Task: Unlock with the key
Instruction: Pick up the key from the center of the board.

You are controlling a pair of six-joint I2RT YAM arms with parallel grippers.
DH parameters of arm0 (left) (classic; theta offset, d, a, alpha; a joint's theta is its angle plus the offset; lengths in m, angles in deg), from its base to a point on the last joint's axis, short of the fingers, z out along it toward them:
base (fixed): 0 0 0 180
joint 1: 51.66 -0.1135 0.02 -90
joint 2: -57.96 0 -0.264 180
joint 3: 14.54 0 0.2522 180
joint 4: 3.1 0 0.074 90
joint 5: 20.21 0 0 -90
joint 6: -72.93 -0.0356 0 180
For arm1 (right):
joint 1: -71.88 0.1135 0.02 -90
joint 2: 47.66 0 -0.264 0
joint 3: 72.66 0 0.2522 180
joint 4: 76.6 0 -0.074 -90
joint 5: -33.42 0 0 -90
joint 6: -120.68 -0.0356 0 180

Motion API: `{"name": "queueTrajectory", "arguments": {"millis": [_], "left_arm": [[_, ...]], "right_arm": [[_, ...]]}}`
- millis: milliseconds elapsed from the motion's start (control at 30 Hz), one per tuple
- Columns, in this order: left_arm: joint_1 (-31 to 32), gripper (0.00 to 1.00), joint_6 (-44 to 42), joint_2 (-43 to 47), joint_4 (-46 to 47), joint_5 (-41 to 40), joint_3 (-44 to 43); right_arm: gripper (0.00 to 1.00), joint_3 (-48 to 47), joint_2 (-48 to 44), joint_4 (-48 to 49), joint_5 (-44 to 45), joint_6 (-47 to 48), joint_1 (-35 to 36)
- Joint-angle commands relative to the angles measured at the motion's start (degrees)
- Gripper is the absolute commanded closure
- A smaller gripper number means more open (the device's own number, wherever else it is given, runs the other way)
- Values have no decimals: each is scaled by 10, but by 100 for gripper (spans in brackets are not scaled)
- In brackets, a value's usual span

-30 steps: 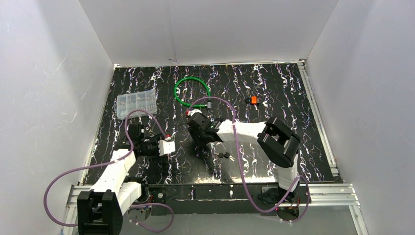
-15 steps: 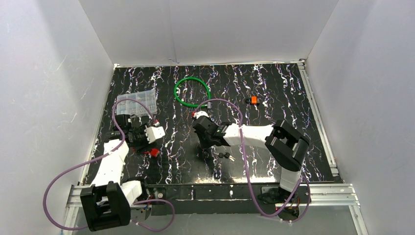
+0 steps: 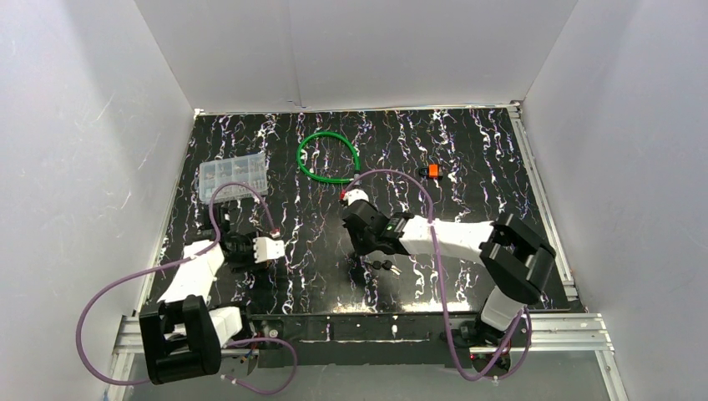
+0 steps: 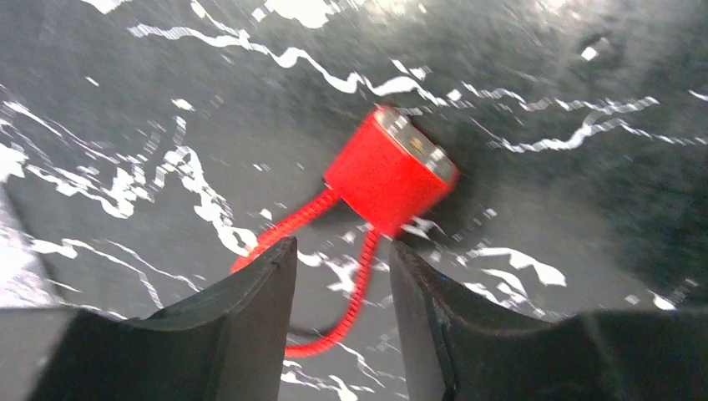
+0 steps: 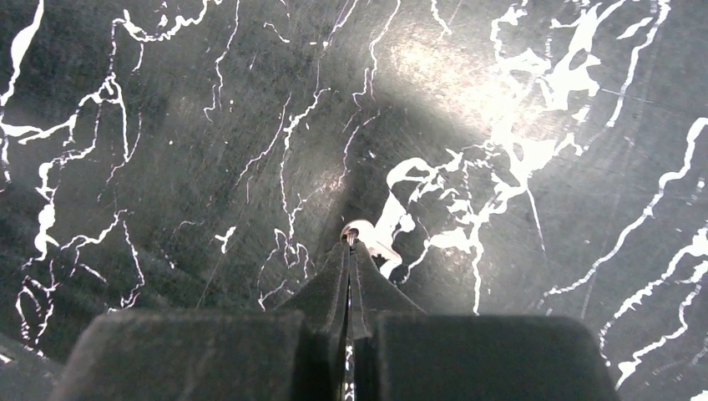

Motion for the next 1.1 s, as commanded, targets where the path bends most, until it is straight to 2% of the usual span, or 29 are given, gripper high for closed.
{"name": "queueTrajectory", "arguments": {"millis": [0, 233, 533, 667, 767, 800, 833, 967, 1067], "left_arm": [[51, 58, 19, -35, 100, 22, 38], [189, 77, 119, -114, 135, 6, -5], [305, 82, 282, -168, 96, 38, -117], [348, 81, 327, -177, 86, 64, -144], [377, 79, 399, -177, 78, 77, -181], [381, 76, 423, -174, 69, 86, -200], [381, 68, 443, -170, 52, 94, -221], [381, 26, 471, -93, 3, 123, -260], [385, 15, 478, -25, -10, 157, -268]], "right_arm": [[99, 18, -60, 22, 9, -6, 0], [99, 34, -124, 28, -6, -5, 0], [99, 85, -243, 33, -23, -15, -4], [99, 125, -309, 34, -37, -26, -12], [99, 144, -352, 31, -55, -28, -19], [99, 148, -366, 28, -61, -28, -21], [99, 148, -377, 24, -66, -25, -23], [99, 135, -415, 10, -101, -8, -27], [99, 120, -440, 9, -137, -3, -30]]}}
